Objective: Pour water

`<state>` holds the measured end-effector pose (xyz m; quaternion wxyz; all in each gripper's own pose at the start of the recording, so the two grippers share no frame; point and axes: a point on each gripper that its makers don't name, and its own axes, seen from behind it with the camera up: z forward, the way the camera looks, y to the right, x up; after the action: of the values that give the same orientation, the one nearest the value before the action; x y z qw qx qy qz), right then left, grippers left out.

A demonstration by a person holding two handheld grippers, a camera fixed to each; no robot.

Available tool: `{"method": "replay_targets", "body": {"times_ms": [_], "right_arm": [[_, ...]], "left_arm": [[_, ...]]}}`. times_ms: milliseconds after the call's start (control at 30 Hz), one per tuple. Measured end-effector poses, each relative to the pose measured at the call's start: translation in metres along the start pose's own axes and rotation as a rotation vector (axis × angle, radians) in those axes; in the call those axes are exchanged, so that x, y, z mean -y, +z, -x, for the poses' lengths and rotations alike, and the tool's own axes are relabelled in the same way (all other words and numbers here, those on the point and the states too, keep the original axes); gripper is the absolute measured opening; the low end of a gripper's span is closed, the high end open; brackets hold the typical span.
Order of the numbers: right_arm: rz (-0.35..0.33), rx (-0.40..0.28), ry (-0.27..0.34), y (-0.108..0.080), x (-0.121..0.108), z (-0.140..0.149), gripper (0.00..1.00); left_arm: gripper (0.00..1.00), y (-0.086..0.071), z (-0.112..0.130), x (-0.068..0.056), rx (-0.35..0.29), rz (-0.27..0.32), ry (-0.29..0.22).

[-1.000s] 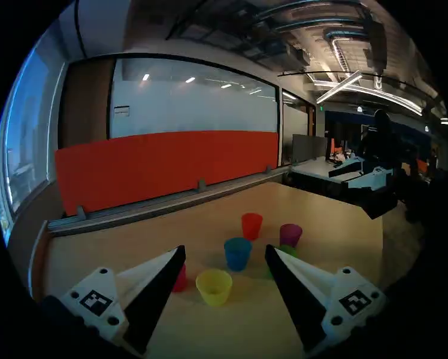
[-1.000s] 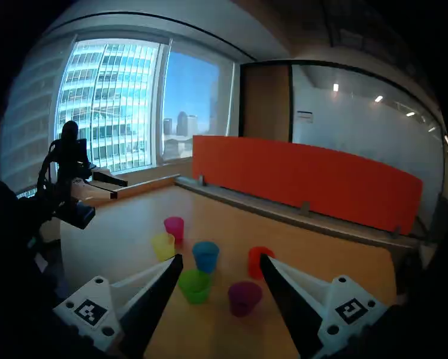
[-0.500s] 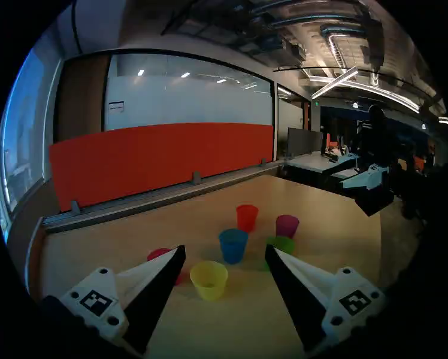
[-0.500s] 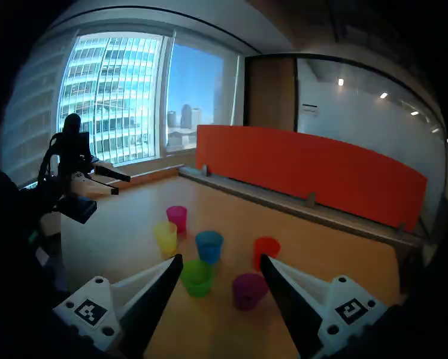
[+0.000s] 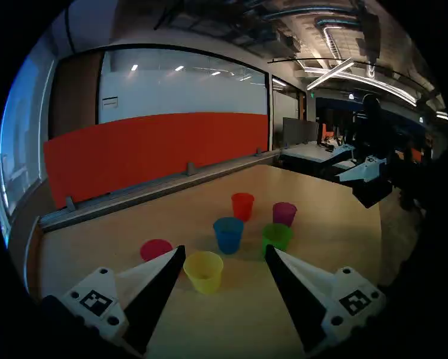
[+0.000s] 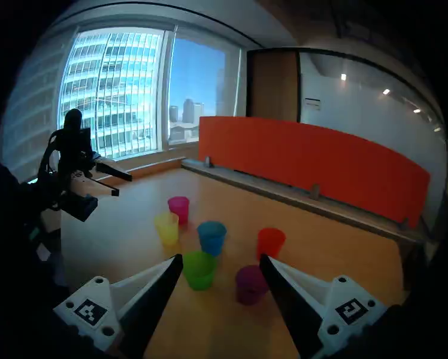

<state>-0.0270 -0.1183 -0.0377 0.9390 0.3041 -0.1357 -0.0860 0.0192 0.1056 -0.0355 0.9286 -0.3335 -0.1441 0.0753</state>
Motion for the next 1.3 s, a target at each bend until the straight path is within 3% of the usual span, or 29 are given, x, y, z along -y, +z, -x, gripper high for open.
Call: {"method": "replay_targets", "body": {"times_ms": [500,1300], "right_arm": [[-0.007,0.023,0.004,0.011,-0.001,0.012,1.0],[-0.001,0.028,0.011,0.02,-0.009,0.021,1.0]], "left_arm": [[0.99,0.016,0.011,-0.009,0.023,0.035,0.002],[0.99,0.052,0.037,-0.042,0.098,0.131,0.043]]}}
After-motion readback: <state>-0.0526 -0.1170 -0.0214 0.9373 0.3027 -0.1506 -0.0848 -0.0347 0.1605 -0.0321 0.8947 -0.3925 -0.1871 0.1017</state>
